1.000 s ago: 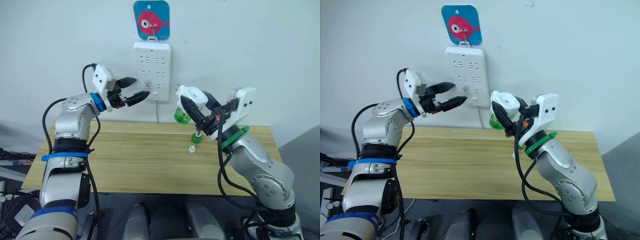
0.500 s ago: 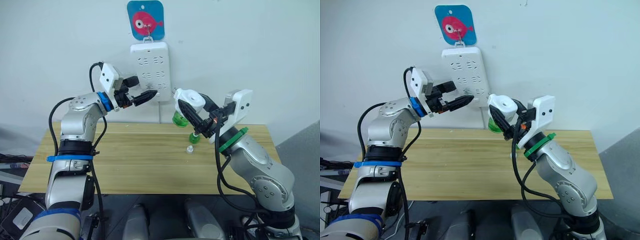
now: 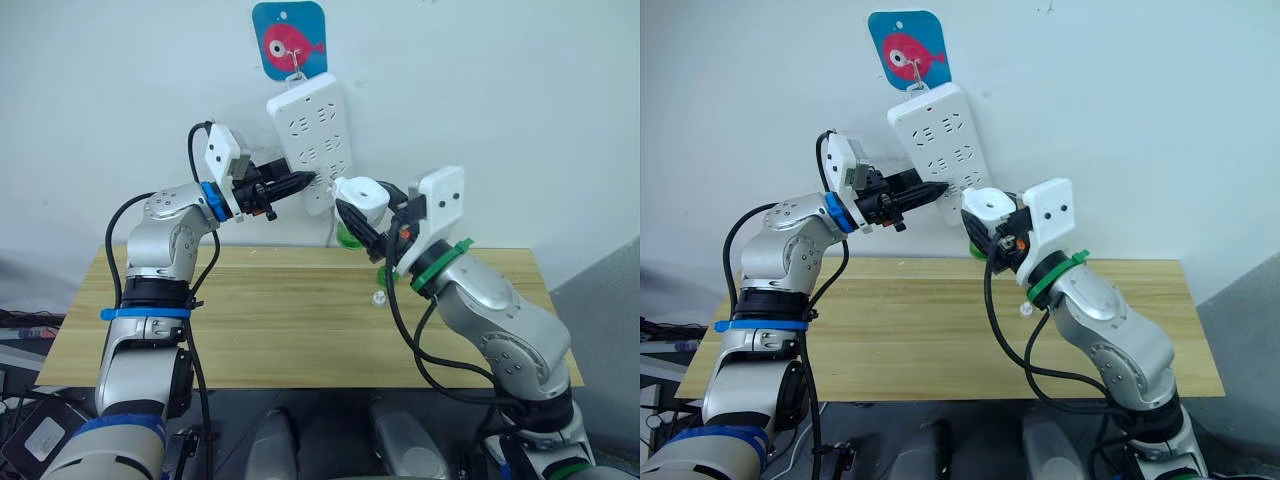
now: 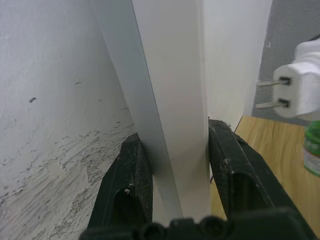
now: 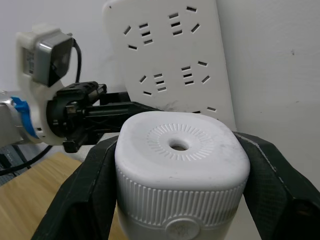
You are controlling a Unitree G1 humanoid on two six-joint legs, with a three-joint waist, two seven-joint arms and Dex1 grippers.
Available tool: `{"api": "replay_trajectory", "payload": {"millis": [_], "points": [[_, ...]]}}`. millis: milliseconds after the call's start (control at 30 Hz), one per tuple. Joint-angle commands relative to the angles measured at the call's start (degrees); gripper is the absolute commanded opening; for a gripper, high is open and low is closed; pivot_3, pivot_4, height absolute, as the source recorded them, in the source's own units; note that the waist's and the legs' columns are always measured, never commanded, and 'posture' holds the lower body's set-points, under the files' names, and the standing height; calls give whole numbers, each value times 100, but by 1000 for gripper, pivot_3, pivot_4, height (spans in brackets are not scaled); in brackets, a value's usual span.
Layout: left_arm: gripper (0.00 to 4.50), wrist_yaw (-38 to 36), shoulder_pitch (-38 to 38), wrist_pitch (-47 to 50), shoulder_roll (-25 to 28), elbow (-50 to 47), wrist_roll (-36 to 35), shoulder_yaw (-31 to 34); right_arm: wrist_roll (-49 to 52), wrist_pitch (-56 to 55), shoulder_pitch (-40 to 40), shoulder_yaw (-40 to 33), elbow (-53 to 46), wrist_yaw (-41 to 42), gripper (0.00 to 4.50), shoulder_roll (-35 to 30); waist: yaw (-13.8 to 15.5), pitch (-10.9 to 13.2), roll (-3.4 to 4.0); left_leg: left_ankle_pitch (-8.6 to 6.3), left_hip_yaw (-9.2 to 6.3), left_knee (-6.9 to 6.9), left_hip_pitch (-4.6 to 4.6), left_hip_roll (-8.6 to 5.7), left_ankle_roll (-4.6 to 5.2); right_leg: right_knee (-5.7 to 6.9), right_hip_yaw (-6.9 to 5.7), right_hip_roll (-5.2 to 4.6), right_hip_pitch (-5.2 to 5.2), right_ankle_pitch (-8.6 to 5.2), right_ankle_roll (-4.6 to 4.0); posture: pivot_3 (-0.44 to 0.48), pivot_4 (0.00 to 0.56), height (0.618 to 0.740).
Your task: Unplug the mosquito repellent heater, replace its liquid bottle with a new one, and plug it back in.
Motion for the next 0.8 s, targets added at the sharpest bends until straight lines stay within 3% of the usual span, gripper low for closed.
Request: {"api": "replay_trajectory", "payload": {"millis": [33,800], "points": [[1338,213,0,-3,109,-246,50,129,-466,-138,-296,65,170,-37,3035,130,1,0,0,0,-4,-1,0,0,0,0,-5,0,0,0,0,-237,185,740],[1332,329,97,163,143,-417,28,146,-1594,-657,-403,235,604,839,3034,550,-22,-1,1,4,-13,-5,-3,2,-6,5,-18,-1,-1,2,-3,-219,179,740]]}}
